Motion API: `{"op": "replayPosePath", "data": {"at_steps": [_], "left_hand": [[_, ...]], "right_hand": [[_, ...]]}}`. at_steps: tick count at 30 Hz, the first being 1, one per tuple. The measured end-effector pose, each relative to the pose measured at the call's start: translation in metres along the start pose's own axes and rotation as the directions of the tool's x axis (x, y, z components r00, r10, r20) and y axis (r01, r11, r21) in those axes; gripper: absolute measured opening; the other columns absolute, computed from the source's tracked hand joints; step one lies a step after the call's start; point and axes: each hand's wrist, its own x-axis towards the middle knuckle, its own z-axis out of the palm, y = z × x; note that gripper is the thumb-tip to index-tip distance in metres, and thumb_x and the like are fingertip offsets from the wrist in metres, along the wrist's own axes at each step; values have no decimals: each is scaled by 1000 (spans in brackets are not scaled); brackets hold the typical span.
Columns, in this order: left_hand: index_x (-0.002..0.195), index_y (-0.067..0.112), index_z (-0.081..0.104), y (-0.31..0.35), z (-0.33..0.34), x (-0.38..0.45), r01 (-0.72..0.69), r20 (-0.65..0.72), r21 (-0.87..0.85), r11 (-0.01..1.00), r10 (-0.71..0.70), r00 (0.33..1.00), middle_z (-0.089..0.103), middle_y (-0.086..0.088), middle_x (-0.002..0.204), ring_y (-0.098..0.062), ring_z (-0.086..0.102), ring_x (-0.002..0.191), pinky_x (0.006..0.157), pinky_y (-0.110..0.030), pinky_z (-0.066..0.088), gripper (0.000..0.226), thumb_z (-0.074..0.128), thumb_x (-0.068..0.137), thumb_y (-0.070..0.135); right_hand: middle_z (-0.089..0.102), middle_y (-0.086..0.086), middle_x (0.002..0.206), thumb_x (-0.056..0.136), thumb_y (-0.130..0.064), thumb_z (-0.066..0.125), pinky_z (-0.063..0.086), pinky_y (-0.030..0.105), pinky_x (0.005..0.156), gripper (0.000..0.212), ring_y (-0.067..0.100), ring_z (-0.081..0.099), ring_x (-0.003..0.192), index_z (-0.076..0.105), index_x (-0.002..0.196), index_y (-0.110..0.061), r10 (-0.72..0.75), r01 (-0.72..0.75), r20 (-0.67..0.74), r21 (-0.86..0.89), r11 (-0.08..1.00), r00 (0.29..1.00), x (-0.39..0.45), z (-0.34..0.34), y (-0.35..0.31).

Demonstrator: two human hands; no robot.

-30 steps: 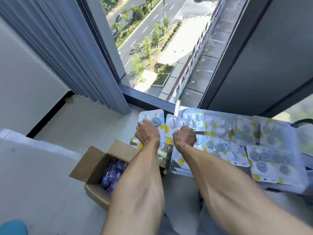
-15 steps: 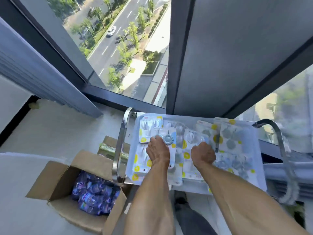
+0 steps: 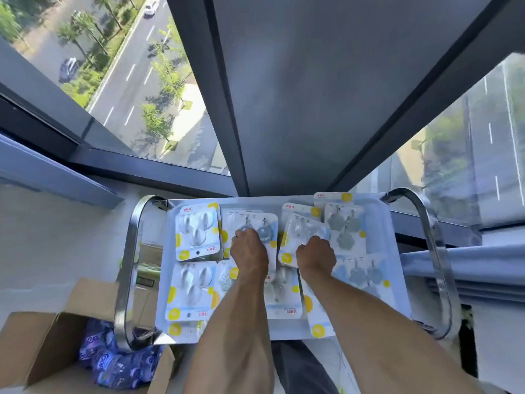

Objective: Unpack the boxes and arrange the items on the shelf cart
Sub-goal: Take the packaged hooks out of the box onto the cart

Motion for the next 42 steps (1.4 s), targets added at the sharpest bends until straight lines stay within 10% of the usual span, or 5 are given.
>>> {"op": "replayPosePath", "data": {"at_steps": [14, 29, 34, 42], "left_hand": [[114, 13, 55, -77, -51, -38, 39, -101, -54, 998, -44, 994, 56, -13, 116, -35, 60, 105, 80, -40, 45, 21, 48, 97, 21], [99, 11, 64, -400, -122, -153, 345, -296, -286, 894, -425, 856, 64, -6, 89, -17, 53, 66, 64, -31, 38, 21, 43, 96, 10], [117, 11, 58, -516, -83, -204, 500, -38, -299, 813, -534, 845, 59, -15, 121, -33, 60, 109, 86, -40, 46, 26, 48, 94, 17], [122, 10, 54, -635, 19, -227, 634, 161, -271, 724, -615, 772, 56, -16, 123, -33, 59, 113, 90, -39, 47, 35, 54, 87, 13]], "right_hand": [[50, 19, 126, 93, -16, 53, 46, 42, 81, 38, 39, 57, 107, 45, 128, -3, -182, 188, -115, 40, 981, 977, -62, 2, -42], [64, 21, 82, 89, -7, 48, 40, 36, 60, 15, 36, 58, 75, 61, 96, -7, -602, 626, -173, 204, 752, 779, -326, 134, -176], [64, 17, 85, 90, -13, 49, 37, 30, 61, 12, 31, 58, 74, 59, 95, -10, -677, 675, 13, 68, 734, 735, -405, 236, -182], [68, 12, 100, 84, -14, 50, 51, 31, 82, 17, 32, 64, 98, 63, 96, -12, -587, 713, 446, -190, 675, 675, -441, 389, -175]]}}
